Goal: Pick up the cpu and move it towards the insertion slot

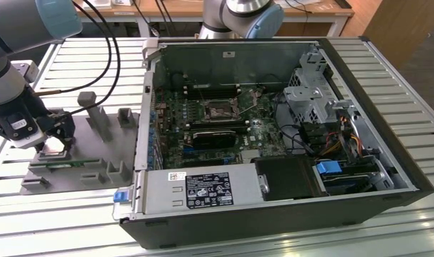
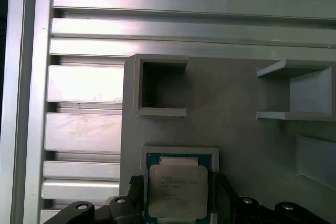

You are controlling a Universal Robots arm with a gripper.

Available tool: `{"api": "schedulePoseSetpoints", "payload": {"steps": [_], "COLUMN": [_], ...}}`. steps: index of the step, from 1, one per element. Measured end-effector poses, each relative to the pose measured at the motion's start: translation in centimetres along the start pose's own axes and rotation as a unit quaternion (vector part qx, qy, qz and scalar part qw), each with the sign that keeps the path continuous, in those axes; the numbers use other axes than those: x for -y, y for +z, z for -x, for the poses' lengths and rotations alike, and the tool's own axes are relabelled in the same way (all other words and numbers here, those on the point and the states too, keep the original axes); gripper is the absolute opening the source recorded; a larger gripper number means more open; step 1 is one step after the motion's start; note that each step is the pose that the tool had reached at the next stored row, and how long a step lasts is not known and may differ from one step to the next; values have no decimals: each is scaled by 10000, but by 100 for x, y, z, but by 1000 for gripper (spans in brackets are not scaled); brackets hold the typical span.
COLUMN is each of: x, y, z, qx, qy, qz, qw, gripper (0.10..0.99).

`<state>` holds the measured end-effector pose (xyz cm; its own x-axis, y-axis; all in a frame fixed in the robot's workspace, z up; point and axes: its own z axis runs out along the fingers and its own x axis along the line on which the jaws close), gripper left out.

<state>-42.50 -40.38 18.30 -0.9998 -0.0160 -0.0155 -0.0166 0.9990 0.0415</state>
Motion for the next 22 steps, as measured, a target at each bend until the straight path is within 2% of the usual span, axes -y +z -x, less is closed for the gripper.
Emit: {"api": "schedulePoseSetpoints", "payload": {"steps": [2, 3, 5, 14, 22], "x": [0, 0, 0, -1, -5], "y": [1, 1, 1, -3, -109], "z": [0, 0, 0, 0, 1], "qx": [0, 0, 0, 2, 1], "qy": [0, 0, 0, 0, 0], "qz": [0, 0, 0, 1, 0], "qw": [10000, 10000, 10000, 10000, 10000], "gripper": [631, 569, 541, 541, 541]}}
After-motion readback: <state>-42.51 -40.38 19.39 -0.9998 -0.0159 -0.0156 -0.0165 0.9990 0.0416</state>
